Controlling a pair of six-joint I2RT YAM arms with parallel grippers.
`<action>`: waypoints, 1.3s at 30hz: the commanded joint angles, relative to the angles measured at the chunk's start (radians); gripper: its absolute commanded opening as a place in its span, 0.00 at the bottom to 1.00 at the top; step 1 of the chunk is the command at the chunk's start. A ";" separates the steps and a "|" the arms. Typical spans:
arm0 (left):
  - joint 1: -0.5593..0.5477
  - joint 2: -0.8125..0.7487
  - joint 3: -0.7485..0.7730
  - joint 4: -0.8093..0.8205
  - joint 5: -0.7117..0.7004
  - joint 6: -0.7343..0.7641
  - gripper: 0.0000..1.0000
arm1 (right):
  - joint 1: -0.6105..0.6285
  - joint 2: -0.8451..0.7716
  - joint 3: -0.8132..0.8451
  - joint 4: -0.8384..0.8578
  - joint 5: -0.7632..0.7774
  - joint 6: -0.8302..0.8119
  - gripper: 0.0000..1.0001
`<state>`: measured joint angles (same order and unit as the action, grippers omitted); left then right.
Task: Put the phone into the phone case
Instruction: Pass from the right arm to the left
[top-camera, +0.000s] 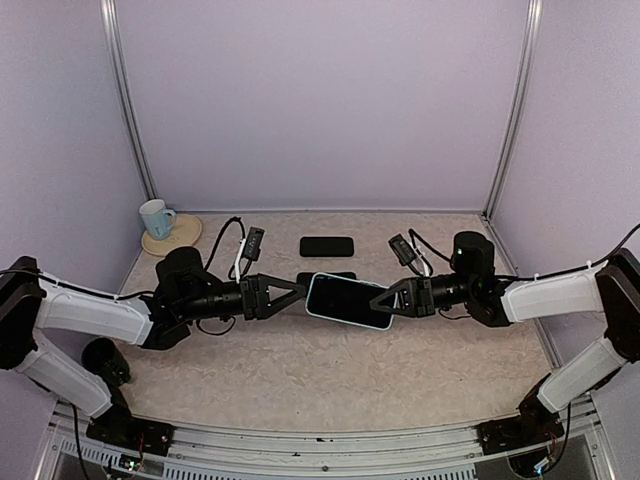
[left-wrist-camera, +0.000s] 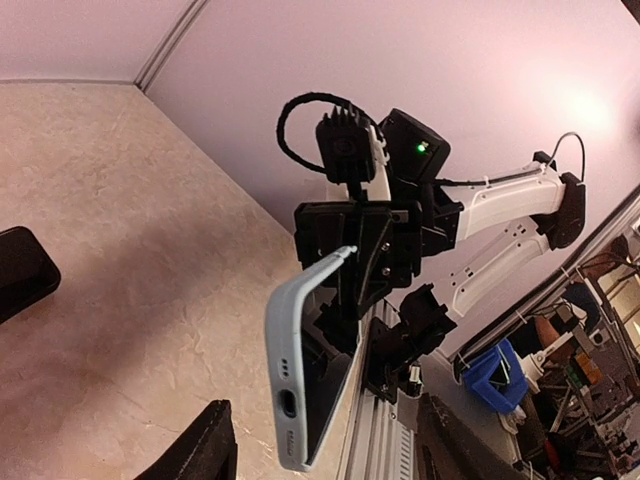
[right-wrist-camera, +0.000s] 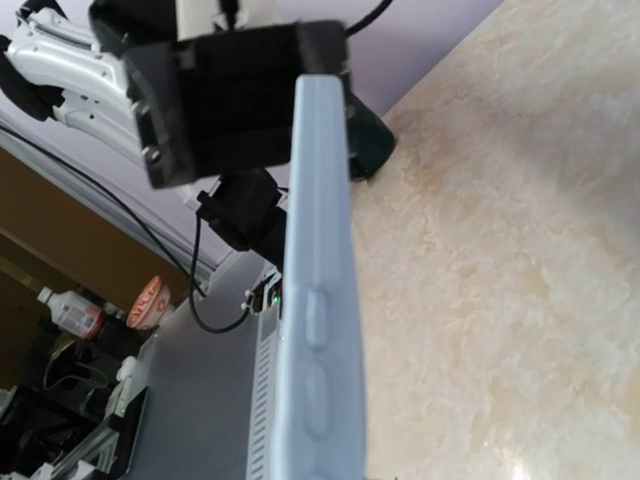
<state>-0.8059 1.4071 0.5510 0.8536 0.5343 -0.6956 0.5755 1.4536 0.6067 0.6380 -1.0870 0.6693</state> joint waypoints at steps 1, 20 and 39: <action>0.019 0.013 0.059 -0.079 -0.025 0.044 0.62 | -0.001 0.001 0.008 0.045 -0.049 0.001 0.00; -0.020 0.140 0.200 -0.168 0.047 0.109 0.54 | 0.022 0.025 0.018 0.053 -0.051 0.003 0.00; -0.034 0.174 0.202 -0.152 0.058 0.083 0.00 | 0.021 0.029 0.047 -0.004 -0.032 -0.025 0.00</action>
<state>-0.8310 1.5700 0.7444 0.6888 0.6132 -0.6254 0.5865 1.4948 0.6071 0.6376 -1.1339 0.6426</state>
